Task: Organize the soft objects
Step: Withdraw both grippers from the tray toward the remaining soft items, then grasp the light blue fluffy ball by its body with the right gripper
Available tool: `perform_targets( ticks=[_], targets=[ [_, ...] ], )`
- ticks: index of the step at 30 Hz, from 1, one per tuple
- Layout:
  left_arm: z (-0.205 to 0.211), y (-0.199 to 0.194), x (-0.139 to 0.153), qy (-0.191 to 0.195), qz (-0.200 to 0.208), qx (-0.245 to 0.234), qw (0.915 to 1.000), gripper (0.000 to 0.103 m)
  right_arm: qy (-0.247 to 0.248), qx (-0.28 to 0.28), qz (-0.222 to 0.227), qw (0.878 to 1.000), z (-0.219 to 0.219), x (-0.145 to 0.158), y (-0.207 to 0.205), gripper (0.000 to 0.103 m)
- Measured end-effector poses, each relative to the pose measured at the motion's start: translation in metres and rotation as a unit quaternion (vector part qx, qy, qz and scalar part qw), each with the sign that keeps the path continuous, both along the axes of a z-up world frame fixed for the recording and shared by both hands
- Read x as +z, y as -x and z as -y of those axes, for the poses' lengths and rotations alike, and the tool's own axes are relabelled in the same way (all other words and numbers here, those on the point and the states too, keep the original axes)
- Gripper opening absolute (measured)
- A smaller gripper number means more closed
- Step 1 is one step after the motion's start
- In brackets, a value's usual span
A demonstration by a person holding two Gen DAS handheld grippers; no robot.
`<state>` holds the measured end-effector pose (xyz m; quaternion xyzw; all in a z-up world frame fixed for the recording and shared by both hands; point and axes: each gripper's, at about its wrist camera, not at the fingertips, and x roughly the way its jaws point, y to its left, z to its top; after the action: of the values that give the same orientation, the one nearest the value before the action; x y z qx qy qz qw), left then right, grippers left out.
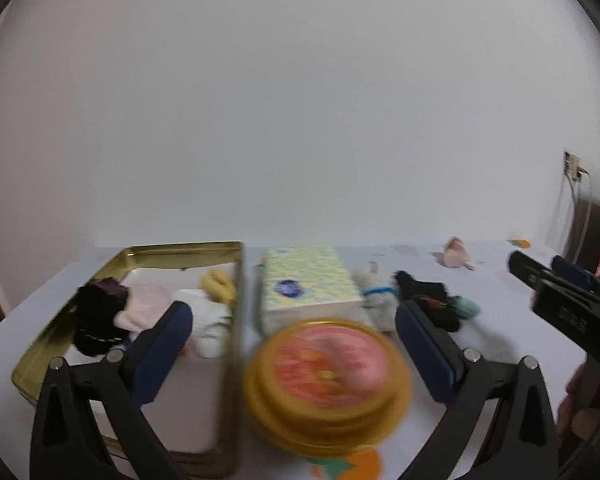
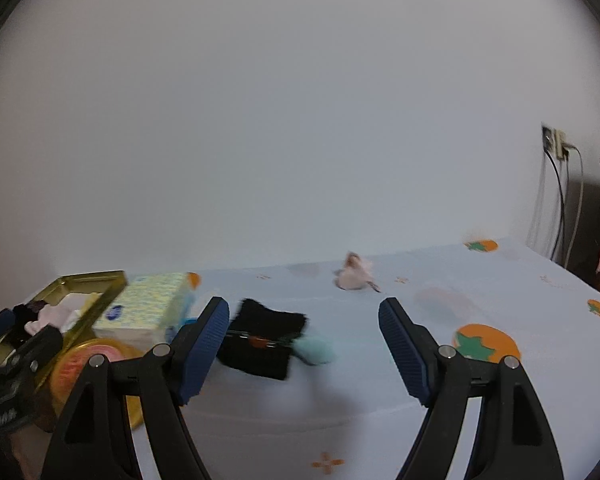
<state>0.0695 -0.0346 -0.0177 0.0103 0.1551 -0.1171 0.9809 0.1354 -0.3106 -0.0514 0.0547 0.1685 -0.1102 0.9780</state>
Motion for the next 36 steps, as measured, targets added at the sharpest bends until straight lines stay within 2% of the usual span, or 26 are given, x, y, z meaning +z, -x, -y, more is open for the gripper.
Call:
perform_targets(
  ticks=[8, 13, 16, 17, 19, 20, 22, 25, 31, 36],
  targets=[
    [0.048, 0.02, 0.002, -0.017, 0.002, -0.059, 0.9981, 0.103, -0.062, -0.009, -0.048, 0.997, 0.044, -0.01, -0.018, 0.079],
    [0.059, 0.022, 0.001, -0.03, 0.003, -0.069, 0.9971, 0.103, -0.108, 0.032, -0.097, 0.989, 0.057, -0.024, -0.042, 0.079],
    [0.054, 0.017, 0.0, -0.017, -0.01, -0.06, 0.998, 0.103, -0.102, 0.073, -0.106, 0.986, 0.049, -0.026, -0.056, 0.077],
    [0.052, 0.015, -0.001, -0.011, -0.016, -0.057, 0.9982, 0.103, -0.09, 0.087, -0.107, 0.986, 0.044, -0.025, -0.06, 0.067],
    [0.047, 0.011, -0.003, -0.001, -0.026, -0.053, 0.9983, 0.103, -0.057, 0.118, -0.116, 0.985, 0.033, -0.025, -0.073, 0.053],
    [0.046, 0.01, -0.003, 0.003, -0.029, -0.051, 0.9983, 0.103, -0.045, 0.131, -0.125, 0.982, 0.03, -0.027, -0.079, 0.051],
    [0.044, 0.008, -0.004, 0.008, -0.035, -0.05, 0.9981, 0.103, -0.025, 0.142, -0.157, 0.977, 0.029, -0.033, -0.093, 0.051],
    [0.043, 0.006, -0.005, 0.012, -0.04, -0.05, 0.9979, 0.103, -0.068, 0.134, -0.169, 0.974, 0.052, -0.039, -0.094, 0.051],
    [0.042, 0.002, -0.007, 0.014, -0.051, -0.048, 0.9975, 0.103, -0.119, 0.091, -0.182, 0.972, 0.09, -0.046, -0.088, 0.051],
    [0.041, -0.001, -0.009, 0.016, -0.063, -0.048, 0.9967, 0.103, -0.115, 0.143, -0.201, 0.962, 0.072, -0.05, -0.095, 0.051]
  ],
)
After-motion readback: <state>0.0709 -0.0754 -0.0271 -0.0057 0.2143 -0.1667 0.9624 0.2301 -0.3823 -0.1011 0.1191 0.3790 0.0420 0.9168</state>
